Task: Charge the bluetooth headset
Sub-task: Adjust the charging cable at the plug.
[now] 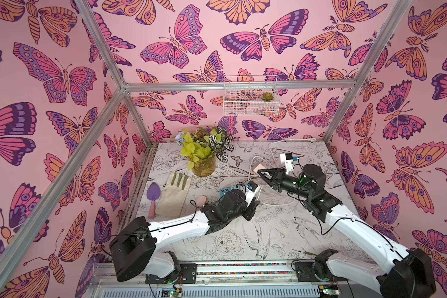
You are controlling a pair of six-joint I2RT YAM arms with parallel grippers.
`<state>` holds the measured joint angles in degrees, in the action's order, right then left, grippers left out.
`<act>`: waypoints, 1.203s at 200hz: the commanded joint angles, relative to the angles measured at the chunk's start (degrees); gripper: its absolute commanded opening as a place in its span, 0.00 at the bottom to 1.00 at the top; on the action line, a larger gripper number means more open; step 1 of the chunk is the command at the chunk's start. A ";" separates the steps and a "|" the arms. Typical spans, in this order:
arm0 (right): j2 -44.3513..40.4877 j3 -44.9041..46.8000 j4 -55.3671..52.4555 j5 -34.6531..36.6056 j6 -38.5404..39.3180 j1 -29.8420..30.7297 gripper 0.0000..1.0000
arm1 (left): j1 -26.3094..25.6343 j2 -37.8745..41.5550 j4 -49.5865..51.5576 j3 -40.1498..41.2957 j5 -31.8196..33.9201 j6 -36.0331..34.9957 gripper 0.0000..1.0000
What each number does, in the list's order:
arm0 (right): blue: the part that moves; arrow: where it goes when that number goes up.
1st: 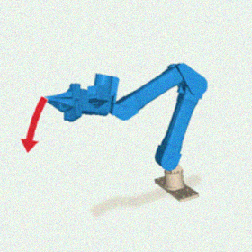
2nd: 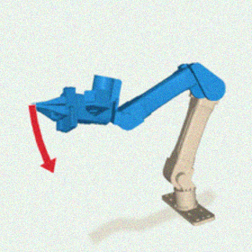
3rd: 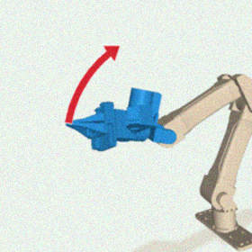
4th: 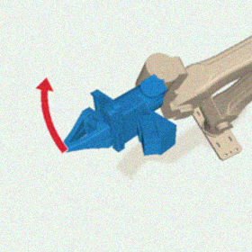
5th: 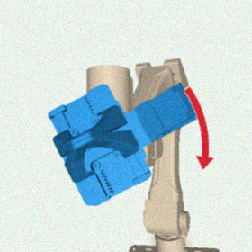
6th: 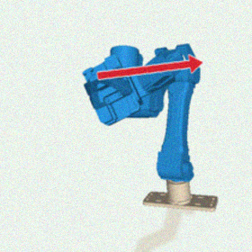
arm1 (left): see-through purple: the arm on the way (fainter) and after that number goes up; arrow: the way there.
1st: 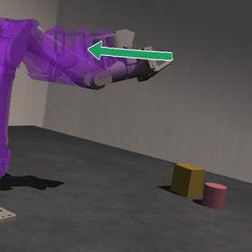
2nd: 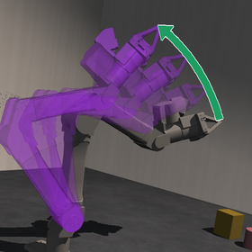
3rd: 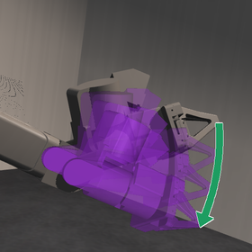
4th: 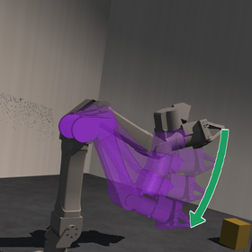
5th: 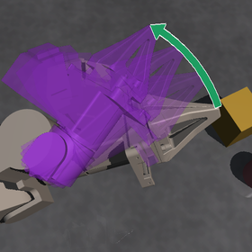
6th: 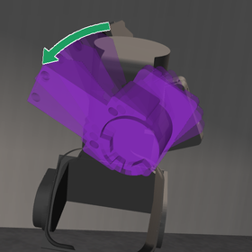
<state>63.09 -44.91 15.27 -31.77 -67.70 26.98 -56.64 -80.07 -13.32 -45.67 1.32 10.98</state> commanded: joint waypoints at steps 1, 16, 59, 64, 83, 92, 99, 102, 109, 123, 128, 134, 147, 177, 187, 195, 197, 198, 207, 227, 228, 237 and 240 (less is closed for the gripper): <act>-0.71 0.68 1.56 0.42 -0.11 0.00 0.17 | -0.13 1.23 -1.23 -0.02 0.61 0.16 0.15; -0.69 0.87 1.07 1.31 0.52 -0.10 0.17 | -0.06 2.48 -0.62 0.91 0.39 0.55 0.06; 0.63 -3.20 -9.24 1.92 8.71 -0.39 0.16 | -0.06 6.54 6.07 2.15 -1.47 0.53 0.00; 1.01 -4.77 -13.59 2.19 10.69 -0.44 0.17 | -0.05 8.71 8.12 1.74 -1.93 0.25 0.00; 4.08 -11.47 -26.70 2.35 20.66 -0.44 0.16 | 0.27 10.25 16.34 0.01 -4.65 -0.19 0.00; 6.22 -15.22 -33.58 2.87 26.30 -0.44 0.16 | 0.65 10.76 19.75 -0.67 -7.36 -0.24 0.00; 8.15 -18.18 -38.49 3.28 30.31 -0.45 0.15 | 1.07 11.13 22.09 -1.09 -10.28 -0.30 0.00; 8.88 -19.29 -40.36 3.70 31.74 -0.48 0.15 | 1.28 11.28 22.96 -1.28 -11.55 -0.34 0.00; 10.62 -22.14 -44.44 4.37 35.33 -0.42 0.15 | 1.49 11.58 24.99 -1.76 -13.90 -0.35 0.00; 13.94 -27.34 -51.02 6.13 42.42 -0.36 0.13 | 1.94 12.02 28.65 -2.78 -18.44 -0.69 0.00; 14.87 -28.85 -52.99 7.48 44.42 -0.33 0.13 | 2.10 12.18 29.66 -3.12 -20.00 -0.78 0.00; 16.15 -30.93 -55.45 8.22 46.91 -0.34 0.13 | 2.44 12.26 30.85 -3.52 -21.88 -0.72 0.00; 18.73 -35.02 -60.02 9.92 51.98 -0.26 0.13 | 3.30 12.76 32.23 -3.90 -25.66 -0.14 0.00; 23.62 -41.38 -66.44 13.26 61.90 -0.13 0.13 | 6.23 13.42 31.81 -3.58 -31.77 2.64 0.00; 25.06 -42.74 -67.95 13.54 66.35 0.34 0.14 | 7.55 12.91 31.31 -3.72 -34.51 3.71 0.00; 26.24 -44.22 -69.57 15.12 70.10 1.44 0.14 | 8.77 12.22 30.49 -3.81 -36.95 4.93 0.00; 26.48 -44.55 -69.95 15.43 71.03 1.79 0.14 | 9.04 12.05 30.29 -3.81 -37.52 5.21 0.00; 26.52 -44.69 -70.12 15.56 71.65 1.90 0.14 | 9.24 12.00 30.20 -3.81 -37.88 5.38 0.00; 28.96 -45.92 -71.52 17.84 76.03 3.07 0.14 | 10.79 10.94 28.80 -3.69 -41.05 6.92 0.00; 33.47 -49.54 -75.13 21.71 83.63 4.29 0.14 | 13.53 7.90 26.45 -4.34 -47.16 9.84 0.00; 33.66 -49.74 -75.34 21.90 83.84 4.30 0.14 | 13.64 7.82 26.48 -4.43 -47.40 9.93 0.00; 36.01 -52.38 -77.51 23.13 86.00 4.47 0.14 | 14.37 5.07 26.49 -5.28 -49.25 10.72 0.00; 36.86 -53.26 -78.28 23.55 86.72 4.55 0.14 | 14.55 4.47 26.44 -5.58 -49.83 10.94 0.00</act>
<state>95.09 -92.66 -55.00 -14.48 6.37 30.81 -43.97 -70.91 14.37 -48.99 -38.39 18.09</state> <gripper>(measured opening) 0.296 0.051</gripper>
